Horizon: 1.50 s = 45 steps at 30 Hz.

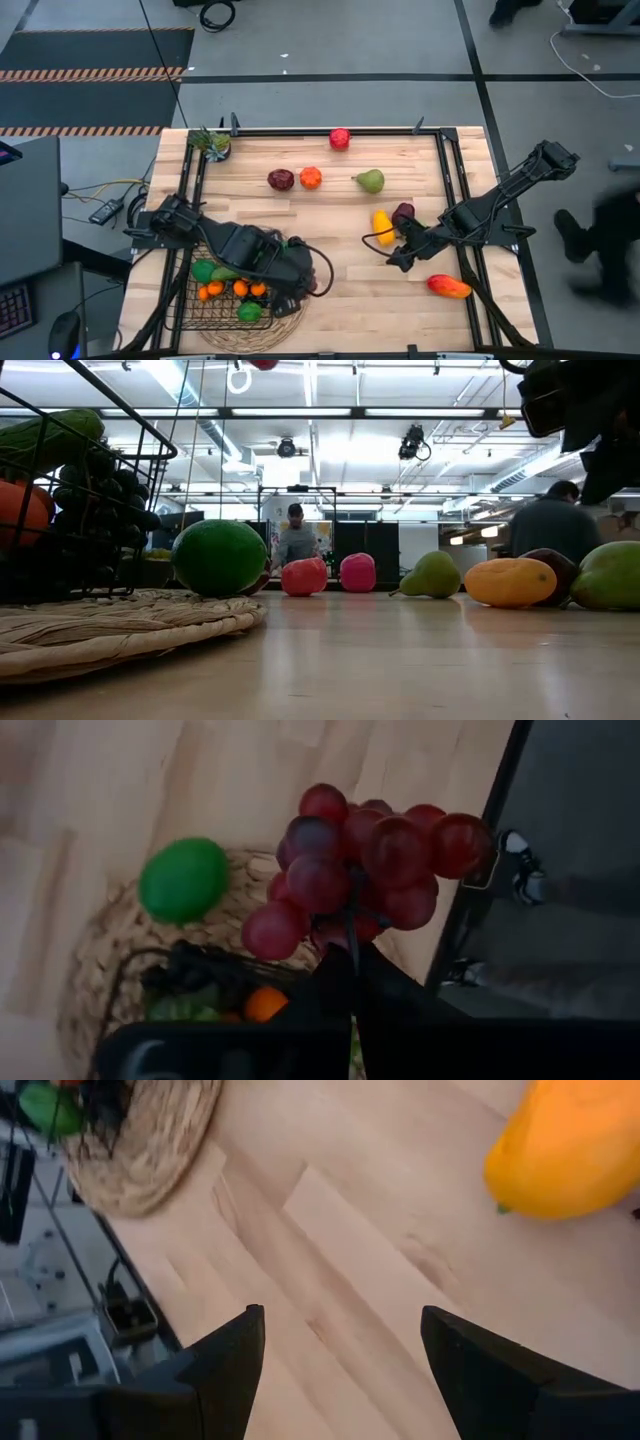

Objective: Build produce basket
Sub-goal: Put the red grapes into the black wire basket, then put the top pear into the black wire basket

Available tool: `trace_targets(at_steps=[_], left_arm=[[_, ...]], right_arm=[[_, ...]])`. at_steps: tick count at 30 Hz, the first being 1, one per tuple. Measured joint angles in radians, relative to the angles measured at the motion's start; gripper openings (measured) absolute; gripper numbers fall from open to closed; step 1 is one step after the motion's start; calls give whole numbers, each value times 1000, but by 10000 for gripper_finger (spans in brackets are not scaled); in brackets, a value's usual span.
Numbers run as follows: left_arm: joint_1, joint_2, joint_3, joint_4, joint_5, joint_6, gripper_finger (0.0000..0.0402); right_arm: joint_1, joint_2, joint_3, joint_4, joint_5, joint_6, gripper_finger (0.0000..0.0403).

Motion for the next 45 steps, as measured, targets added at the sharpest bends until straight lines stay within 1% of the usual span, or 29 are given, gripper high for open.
trace_targets(at_steps=[6,8,11,15,18,21,23,27,31,33,35,40,45], left_arm=[[-47,-13,0,0,0,-160,2],[-66,-39,-7,3,-8,-192,2],[-85,-102,-48,2,-15,-218,2],[-113,-230,-183,2,-32,-264,2],[-149,-329,-328,-3,-36,-302,2],[-189,-398,-459,-2,-32,-340,2],[-216,-432,-521,10,-31,-357,2],[-272,-455,-584,73,-32,-392,2],[-335,-457,-623,75,-35,-394,7],[-356,-457,-655,73,-37,-394,21],[-369,-457,-687,70,-38,-394,45],[-381,-457,-748,72,-45,-416,130],[-360,-458,-753,96,-83,-427,211]], right_arm=[[14,0,0,0,-81,-72,272],[26,0,0,0,-85,-78,272],[45,0,0,0,-86,-64,272],[74,0,0,7,-61,-5,272],[93,0,0,21,-18,42,272],[107,0,0,35,14,112,272],[113,0,0,55,27,153,272],[123,0,0,77,38,210,272],[124,0,0,76,51,265,272],[124,0,0,77,64,295,272],[124,0,0,84,71,321,272],[123,0,0,121,72,327,272],[121,0,0,119,70,368,272]])
